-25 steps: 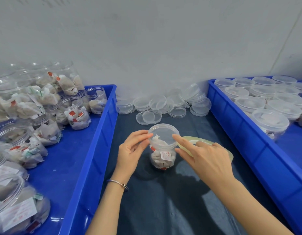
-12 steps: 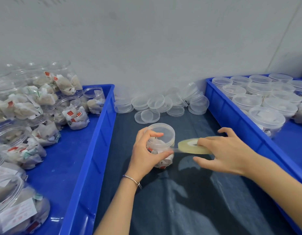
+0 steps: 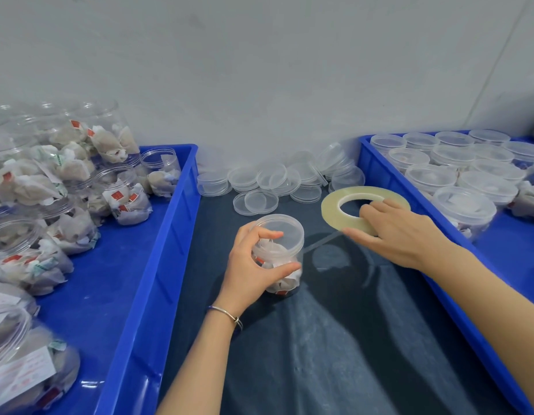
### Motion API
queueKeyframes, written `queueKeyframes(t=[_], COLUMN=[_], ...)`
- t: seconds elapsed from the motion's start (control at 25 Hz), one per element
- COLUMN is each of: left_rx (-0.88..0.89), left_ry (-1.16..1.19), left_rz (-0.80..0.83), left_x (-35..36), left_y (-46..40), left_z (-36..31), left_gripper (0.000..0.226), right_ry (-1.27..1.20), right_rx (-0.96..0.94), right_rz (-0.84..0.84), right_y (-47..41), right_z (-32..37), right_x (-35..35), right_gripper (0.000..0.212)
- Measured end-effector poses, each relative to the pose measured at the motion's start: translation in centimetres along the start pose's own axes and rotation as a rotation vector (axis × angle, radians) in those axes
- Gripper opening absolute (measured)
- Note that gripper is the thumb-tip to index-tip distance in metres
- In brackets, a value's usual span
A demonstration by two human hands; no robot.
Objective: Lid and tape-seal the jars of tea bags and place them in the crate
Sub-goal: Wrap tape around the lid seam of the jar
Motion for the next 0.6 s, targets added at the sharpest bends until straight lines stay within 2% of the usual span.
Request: queueKeyframes(t=[0.28,0.52,0.6], left_rx=[-0.008,-0.026,-0.038], left_ry=[0.04,0.089,0.114], left_rz=[0.039,0.055,0.111], left_x=[-0.4,-0.7,-1.0], left_y=[-0.1,-0.3,-0.4], left_z=[0.1,0.4,0.4], left_gripper=[0.05,0.052,0.06], right_ry=[0.014,-0.044,-0.121], right_rx=[-0.001,-0.045,-0.1], right_rz=[-0.088,-0.002,0.078], right_y=[-3.9,-4.9,-4.8], right_z=[2.9,5.6,6.0], right_x=[2.0,2.8,2.9], right_gripper=[0.051,0.046,0.043])
Point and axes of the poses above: each hand's wrist, its own y-axis away from the middle knuckle, its own x-axis out of the palm, z = x × y, the point moved 2 cm from there along -y, towards the middle knuckle, and after that the axes turned 7 degrees about x, right-handed, at the moved point
